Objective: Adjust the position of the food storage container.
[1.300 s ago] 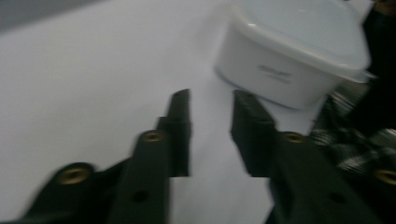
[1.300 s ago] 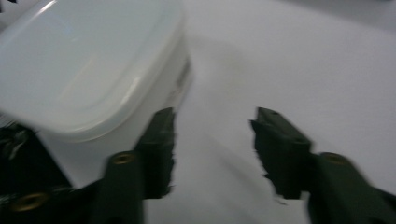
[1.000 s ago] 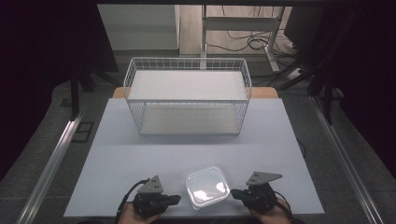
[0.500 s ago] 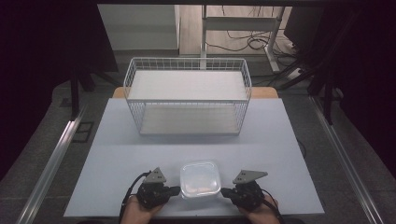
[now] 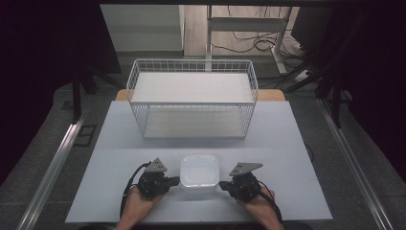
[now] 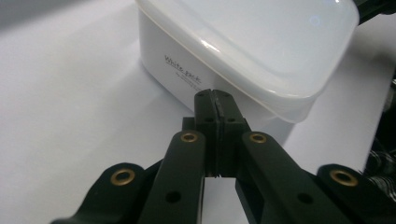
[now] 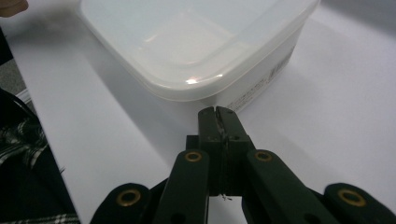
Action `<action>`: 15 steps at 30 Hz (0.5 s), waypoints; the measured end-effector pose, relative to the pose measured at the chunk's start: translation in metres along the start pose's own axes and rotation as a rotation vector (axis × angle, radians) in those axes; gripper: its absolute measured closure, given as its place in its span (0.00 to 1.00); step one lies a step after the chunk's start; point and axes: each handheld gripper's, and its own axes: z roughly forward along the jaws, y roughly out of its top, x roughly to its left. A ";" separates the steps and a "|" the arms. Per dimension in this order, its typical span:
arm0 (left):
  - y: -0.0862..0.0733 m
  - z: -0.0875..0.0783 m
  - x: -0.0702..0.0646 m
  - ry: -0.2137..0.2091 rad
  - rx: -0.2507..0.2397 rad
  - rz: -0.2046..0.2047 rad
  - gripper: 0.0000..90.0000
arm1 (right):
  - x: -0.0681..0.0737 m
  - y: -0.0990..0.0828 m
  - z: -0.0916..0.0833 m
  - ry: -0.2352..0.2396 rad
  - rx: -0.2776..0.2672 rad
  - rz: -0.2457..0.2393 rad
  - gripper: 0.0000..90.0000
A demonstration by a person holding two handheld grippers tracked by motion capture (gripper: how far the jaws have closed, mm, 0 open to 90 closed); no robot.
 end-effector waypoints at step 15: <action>-0.011 -0.024 0.009 0.049 -0.077 0.011 0.43 | -0.015 -0.004 -0.027 -0.078 -0.117 -0.007 0.64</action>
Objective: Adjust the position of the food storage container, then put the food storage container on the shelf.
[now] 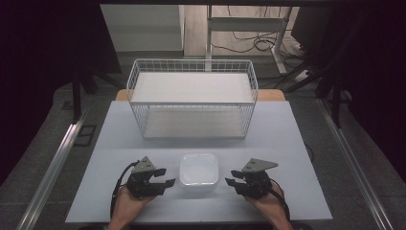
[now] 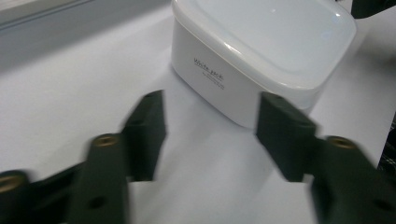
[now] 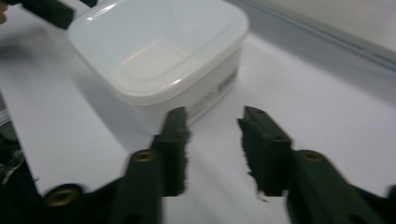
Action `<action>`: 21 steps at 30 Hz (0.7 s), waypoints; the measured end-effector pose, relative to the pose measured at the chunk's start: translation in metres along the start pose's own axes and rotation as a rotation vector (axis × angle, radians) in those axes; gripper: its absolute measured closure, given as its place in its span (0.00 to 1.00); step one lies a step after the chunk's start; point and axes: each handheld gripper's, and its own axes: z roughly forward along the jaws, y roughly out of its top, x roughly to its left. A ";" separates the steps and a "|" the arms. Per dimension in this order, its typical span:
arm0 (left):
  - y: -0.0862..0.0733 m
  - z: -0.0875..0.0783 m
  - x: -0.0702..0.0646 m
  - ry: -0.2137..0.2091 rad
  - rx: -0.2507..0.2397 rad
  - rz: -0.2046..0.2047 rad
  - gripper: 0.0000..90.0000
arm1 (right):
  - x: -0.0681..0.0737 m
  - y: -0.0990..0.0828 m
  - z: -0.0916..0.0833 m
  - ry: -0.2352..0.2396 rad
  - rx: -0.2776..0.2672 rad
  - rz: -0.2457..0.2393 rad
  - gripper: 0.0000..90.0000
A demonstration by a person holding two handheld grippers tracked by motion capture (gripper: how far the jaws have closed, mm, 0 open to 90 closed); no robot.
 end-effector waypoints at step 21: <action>-0.014 0.005 0.005 0.033 -0.019 0.064 0.02 | -0.014 -0.018 0.003 -0.033 -0.008 0.045 0.05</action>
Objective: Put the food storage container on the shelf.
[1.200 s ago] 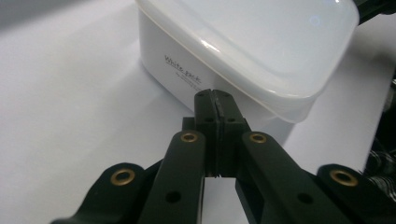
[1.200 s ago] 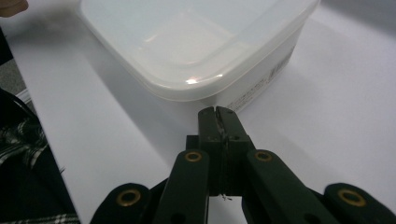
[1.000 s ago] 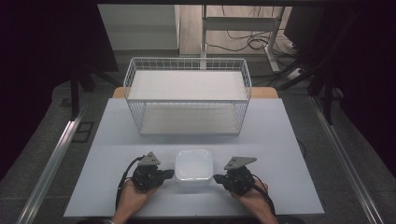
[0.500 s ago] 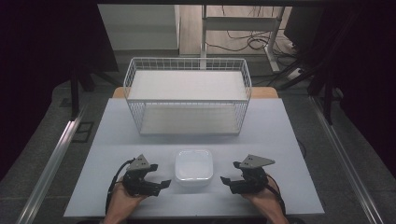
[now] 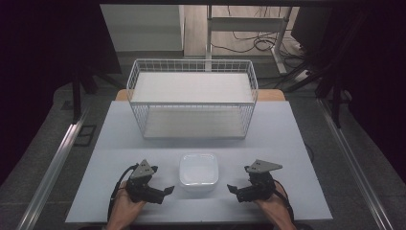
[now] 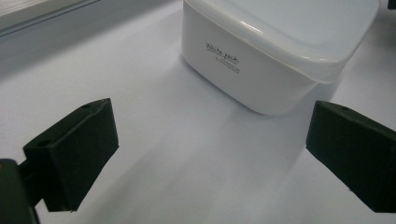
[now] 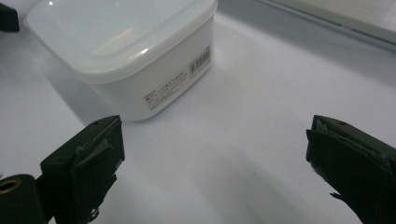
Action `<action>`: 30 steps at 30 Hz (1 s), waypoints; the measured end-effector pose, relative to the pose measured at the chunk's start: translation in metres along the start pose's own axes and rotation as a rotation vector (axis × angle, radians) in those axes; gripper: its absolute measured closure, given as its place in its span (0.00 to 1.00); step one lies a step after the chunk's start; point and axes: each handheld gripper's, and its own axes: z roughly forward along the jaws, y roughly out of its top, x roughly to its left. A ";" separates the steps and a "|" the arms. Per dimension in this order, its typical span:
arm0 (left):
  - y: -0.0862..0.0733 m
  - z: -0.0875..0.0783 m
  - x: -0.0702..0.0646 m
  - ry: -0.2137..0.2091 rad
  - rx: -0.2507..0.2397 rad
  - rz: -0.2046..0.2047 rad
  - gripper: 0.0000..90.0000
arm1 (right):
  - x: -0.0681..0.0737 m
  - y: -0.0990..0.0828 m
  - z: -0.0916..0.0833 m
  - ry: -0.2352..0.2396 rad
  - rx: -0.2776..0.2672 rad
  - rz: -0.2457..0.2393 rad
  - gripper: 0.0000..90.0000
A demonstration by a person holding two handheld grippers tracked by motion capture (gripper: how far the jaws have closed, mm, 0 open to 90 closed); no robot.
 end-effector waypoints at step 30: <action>0.040 0.005 0.005 -0.118 -0.031 -0.047 0.04 | 0.005 0.042 0.016 0.058 -0.066 0.028 0.05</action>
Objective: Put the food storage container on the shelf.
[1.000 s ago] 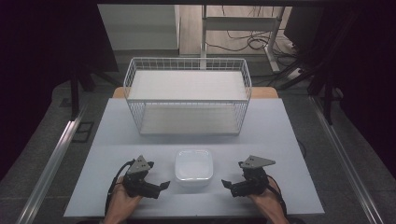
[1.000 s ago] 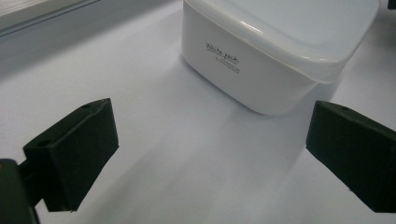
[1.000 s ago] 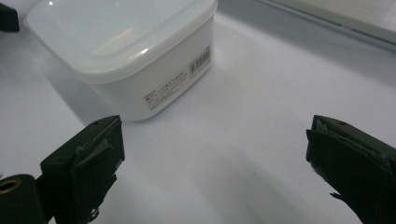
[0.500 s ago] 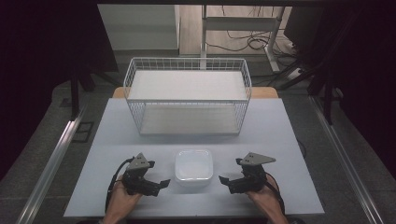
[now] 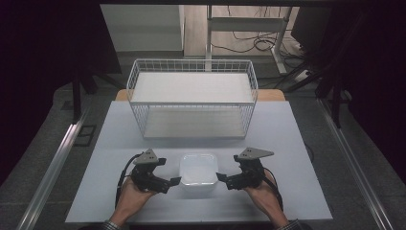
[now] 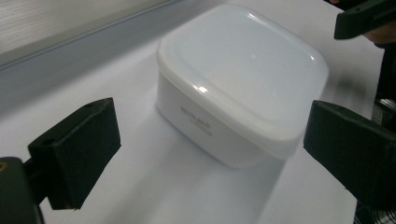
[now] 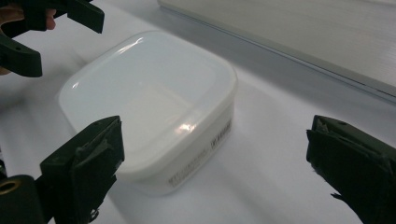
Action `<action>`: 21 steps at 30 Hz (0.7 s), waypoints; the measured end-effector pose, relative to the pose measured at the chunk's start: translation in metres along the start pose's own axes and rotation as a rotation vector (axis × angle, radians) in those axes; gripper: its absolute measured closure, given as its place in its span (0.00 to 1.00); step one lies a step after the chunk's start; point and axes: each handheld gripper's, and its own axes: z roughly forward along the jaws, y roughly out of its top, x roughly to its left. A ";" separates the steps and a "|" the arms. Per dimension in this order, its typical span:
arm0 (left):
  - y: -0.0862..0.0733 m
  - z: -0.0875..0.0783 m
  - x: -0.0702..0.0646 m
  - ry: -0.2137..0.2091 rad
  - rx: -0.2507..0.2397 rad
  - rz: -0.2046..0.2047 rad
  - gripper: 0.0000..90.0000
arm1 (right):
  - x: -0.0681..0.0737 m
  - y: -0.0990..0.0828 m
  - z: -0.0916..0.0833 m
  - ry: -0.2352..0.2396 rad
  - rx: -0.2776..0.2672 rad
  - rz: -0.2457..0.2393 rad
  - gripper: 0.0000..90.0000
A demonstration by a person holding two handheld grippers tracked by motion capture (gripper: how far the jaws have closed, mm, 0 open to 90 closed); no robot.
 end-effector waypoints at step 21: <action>0.013 0.035 0.007 -0.134 0.098 -0.089 0.21 | 0.003 0.015 0.039 0.150 0.190 0.163 0.26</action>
